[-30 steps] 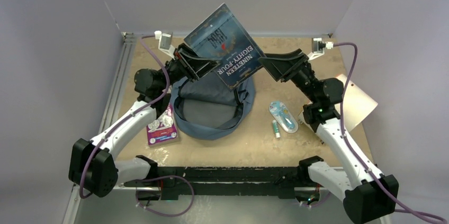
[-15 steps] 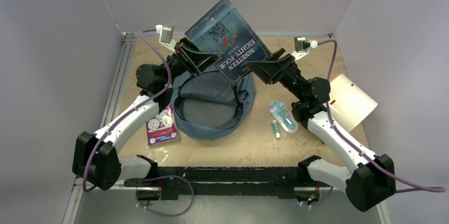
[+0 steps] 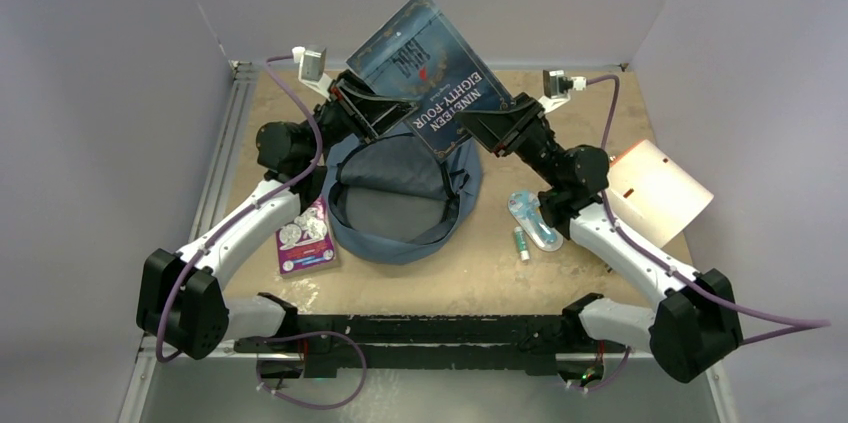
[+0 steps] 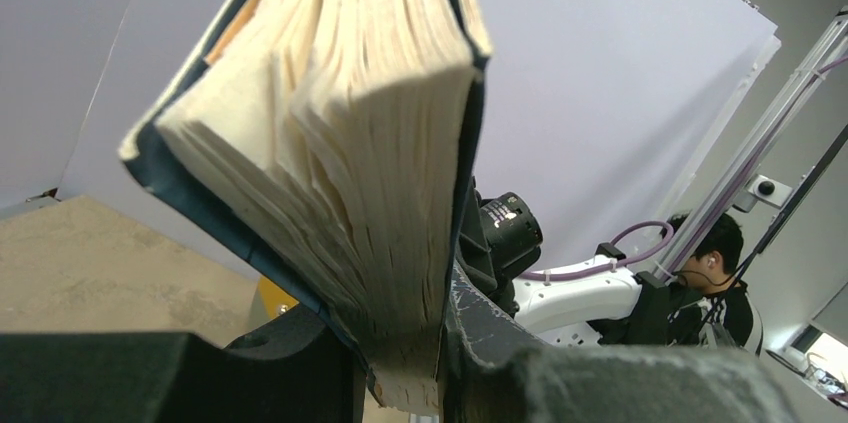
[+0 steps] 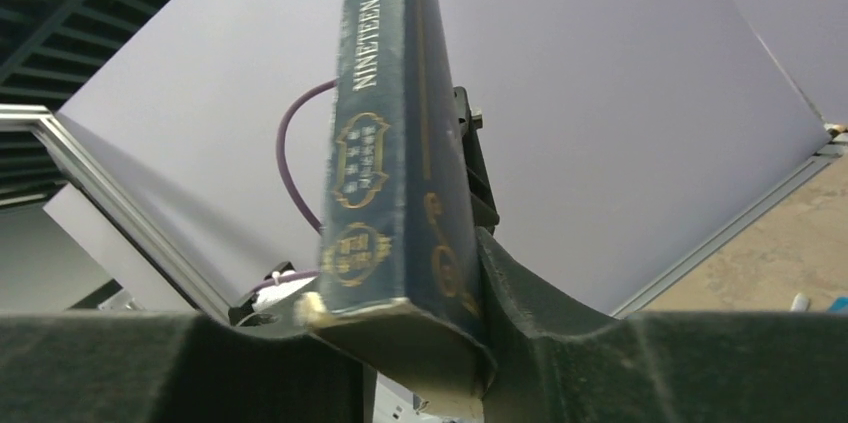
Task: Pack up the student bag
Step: Pick up the book from the center of the board.
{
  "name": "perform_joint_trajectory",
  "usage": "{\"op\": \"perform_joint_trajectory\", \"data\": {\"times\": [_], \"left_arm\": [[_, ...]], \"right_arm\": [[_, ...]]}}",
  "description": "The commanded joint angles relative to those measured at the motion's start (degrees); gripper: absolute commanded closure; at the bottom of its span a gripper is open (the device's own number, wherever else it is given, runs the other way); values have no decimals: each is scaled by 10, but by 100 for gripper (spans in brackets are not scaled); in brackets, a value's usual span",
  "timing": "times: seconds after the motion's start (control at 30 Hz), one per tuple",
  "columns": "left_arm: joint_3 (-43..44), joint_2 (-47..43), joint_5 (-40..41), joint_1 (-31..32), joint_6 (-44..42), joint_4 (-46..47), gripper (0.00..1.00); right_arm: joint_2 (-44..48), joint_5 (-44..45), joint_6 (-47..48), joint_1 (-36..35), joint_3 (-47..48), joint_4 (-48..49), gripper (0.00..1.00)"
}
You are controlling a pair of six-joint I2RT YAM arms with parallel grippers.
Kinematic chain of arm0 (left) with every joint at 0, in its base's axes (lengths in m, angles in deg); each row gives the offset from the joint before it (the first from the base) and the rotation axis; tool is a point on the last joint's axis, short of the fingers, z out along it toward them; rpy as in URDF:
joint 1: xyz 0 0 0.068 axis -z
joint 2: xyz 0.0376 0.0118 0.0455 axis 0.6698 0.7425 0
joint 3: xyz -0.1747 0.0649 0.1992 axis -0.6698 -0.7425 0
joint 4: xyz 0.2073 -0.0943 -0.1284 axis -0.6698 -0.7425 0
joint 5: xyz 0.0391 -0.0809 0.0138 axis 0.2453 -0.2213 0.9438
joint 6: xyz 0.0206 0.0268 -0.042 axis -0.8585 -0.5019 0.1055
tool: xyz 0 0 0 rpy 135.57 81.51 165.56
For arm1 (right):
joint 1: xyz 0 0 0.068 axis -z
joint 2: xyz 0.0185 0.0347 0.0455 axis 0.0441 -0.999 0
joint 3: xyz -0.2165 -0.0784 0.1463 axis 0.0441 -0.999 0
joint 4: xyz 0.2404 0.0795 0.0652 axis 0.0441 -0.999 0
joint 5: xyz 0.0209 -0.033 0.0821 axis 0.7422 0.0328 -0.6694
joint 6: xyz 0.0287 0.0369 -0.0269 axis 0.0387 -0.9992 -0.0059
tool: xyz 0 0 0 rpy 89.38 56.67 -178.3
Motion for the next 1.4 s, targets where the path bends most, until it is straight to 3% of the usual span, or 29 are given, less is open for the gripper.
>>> {"op": "perform_joint_trajectory", "data": {"times": [0.0, 0.2, 0.27, 0.9, 0.93, 1.0, 1.07, 1.23, 1.37], "left_arm": [[10, -22, 43, 0, 1, 59, 100], [1, -31, 47, 0, -11, 41, 100], [0, -33, 47, 0, -15, 31, 100], [-3, -32, 42, 0, -22, 17, 100], [-2, -33, 40, 0, -23, 15, 100], [6, -36, 33, 0, -32, 2, 100], [14, -41, 24, 0, -48, -22, 100], [32, -83, 0, 0, -124, -129, 100], [38, -132, -13, 0, -195, -236, 100]], "right_arm": [[5, 11, -1, -9, 8, 54, 67], [8, 20, -2, -10, -1, 57, 95], [8, 23, -5, -10, -3, 58, 100], [12, 13, -2, -10, -15, 65, 100], [13, 10, 5, -10, -14, 63, 95], [17, 2, 31, -10, -11, 42, 62], [32, -5, 83, -10, -1, -26, 46], [116, 111, 261, -10, 26, -310, 24], [179, 213, 355, -10, 36, -436, 17]]}}
